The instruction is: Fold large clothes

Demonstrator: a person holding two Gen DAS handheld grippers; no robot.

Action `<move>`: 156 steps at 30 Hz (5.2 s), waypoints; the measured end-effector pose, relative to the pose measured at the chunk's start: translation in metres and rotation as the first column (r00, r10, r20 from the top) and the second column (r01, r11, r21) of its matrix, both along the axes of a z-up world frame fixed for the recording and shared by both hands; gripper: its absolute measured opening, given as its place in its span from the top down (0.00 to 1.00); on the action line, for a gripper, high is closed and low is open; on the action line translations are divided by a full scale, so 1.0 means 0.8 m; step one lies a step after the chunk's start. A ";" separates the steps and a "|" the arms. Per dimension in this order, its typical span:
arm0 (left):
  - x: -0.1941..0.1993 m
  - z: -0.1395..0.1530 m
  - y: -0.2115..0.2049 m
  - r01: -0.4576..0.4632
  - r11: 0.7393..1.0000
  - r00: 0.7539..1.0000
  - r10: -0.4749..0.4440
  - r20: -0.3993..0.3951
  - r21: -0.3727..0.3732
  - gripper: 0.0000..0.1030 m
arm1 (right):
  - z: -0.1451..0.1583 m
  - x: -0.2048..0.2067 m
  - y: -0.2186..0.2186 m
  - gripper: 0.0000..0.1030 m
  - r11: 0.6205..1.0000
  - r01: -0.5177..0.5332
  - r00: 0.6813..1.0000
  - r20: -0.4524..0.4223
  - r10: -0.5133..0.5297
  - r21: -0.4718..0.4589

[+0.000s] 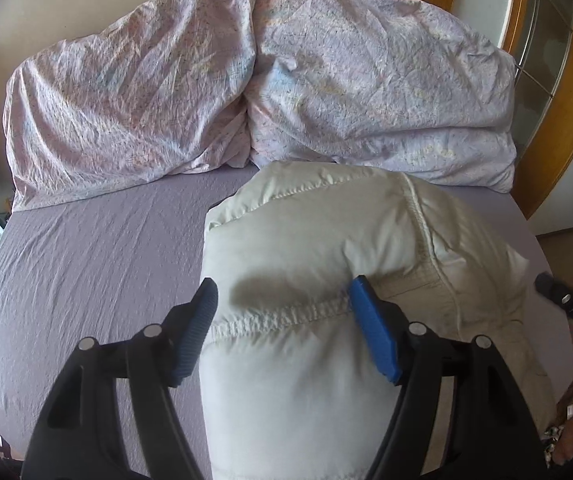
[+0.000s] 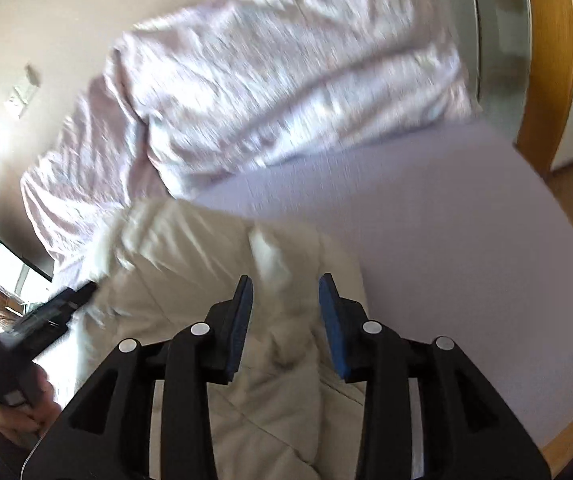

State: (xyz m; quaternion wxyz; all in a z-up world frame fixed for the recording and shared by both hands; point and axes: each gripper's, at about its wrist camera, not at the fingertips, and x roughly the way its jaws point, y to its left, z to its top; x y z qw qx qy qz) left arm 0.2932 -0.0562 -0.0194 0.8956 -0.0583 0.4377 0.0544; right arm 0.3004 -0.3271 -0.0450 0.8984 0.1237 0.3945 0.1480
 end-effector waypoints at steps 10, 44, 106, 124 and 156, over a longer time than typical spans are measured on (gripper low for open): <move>0.002 -0.023 -0.007 0.012 1.000 1.000 -0.012 0.009 0.008 0.31 | -0.055 0.021 0.034 0.65 0.993 -0.043 0.998 -0.050 0.037 -0.109; 0.020 -0.073 -0.009 -0.026 0.998 1.000 0.026 -0.002 0.049 0.13 | -0.100 0.038 0.052 0.64 0.994 -0.048 0.998 -0.049 0.044 -0.103; -0.004 -0.119 0.117 0.036 0.846 0.955 -0.186 -0.231 -0.532 0.02 | -0.173 0.046 -0.028 0.01 0.845 0.051 0.789 -0.541 0.292 0.532; 0.023 -0.082 0.211 0.018 0.845 0.986 -0.105 -0.132 -0.535 0.42 | -0.115 0.103 0.086 0.52 0.841 -0.055 0.864 -0.397 0.310 0.539; 0.008 -0.014 0.204 0.054 0.998 0.998 -0.055 -0.020 -0.018 0.20 | 0.016 0.062 0.202 0.45 0.991 -0.133 0.987 -0.099 0.130 -0.029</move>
